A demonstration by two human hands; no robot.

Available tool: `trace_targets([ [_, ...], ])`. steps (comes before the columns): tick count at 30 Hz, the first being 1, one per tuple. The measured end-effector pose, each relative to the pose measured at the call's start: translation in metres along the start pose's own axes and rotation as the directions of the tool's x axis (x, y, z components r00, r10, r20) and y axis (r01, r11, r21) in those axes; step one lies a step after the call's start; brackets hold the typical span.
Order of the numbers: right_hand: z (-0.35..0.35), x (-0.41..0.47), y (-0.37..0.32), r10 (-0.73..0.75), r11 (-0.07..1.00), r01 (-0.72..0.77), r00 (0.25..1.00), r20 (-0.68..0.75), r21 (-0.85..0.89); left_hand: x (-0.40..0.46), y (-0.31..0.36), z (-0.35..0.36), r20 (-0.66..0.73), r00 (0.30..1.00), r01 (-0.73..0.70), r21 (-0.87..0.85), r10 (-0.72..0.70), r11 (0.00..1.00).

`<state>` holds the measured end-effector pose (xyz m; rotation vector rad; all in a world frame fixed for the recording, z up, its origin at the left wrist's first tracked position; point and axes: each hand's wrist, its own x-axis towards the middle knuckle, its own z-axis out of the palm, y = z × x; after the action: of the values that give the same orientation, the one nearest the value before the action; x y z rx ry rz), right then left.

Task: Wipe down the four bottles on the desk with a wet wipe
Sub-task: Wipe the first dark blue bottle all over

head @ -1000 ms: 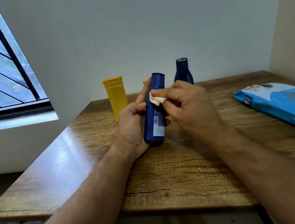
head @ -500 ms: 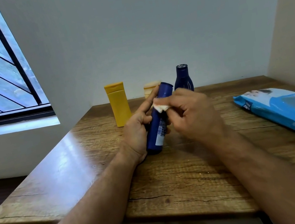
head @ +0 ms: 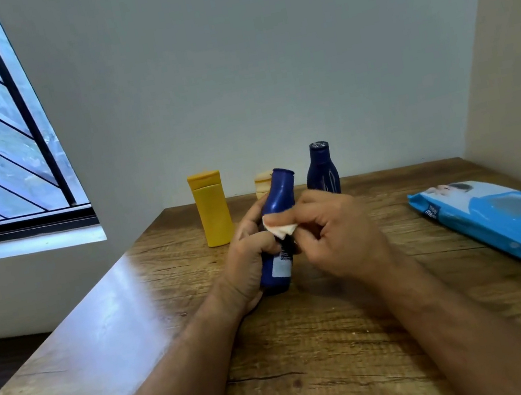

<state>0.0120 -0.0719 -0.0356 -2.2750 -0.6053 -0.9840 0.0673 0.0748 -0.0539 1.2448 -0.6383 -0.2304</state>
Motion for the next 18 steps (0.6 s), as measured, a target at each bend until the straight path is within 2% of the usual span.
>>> trace_targets([
  [2, -0.0001, -0.0013, -0.0011, -0.024, 1.000, 0.024, 0.998, 0.064, 0.013, -0.0011, 0.0013, -0.0013, -0.003, 1.000, 0.016, -0.055, -0.016, 0.998],
  [3, 0.0003, -0.0010, 0.0001, -0.016, 1.000, 0.016, 0.998, 0.053, 0.002, -0.0013, 0.0009, -0.0019, -0.002, 1.000, 0.027, -0.058, -0.028, 0.998],
  [7, 0.0007, 0.0031, 0.0072, 0.082, 0.995, -0.094, 0.968, -0.239, -0.040, -0.0023, -0.0015, -0.0001, 0.052, 0.998, 0.046, -0.048, -0.043, 0.998],
  [9, 0.0008, 0.0044, 0.0084, 0.105, 0.994, -0.112, 0.948, -0.300, -0.006, -0.0036, 0.0005, 0.0035, 0.070, 0.997, 0.041, -0.061, -0.037, 0.997],
  [14, -0.0001, -0.0008, 0.0051, 0.006, 0.999, -0.005, 1.000, -0.028, 0.036, -0.0041, 0.0033, -0.0005, -0.033, 0.999, 0.017, -0.139, -0.022, 0.990],
  [16, -0.0005, -0.0001, 0.0069, 0.004, 1.000, -0.002, 0.998, -0.056, 0.027, -0.0037, 0.0020, -0.0016, -0.050, 0.998, 0.024, -0.163, -0.033, 0.986],
  [18, 0.0001, 0.0018, 0.0084, 0.042, 0.999, -0.042, 0.988, -0.148, 0.007, -0.0025, 0.0009, -0.0015, -0.025, 0.999, 0.029, -0.187, -0.034, 0.982],
])
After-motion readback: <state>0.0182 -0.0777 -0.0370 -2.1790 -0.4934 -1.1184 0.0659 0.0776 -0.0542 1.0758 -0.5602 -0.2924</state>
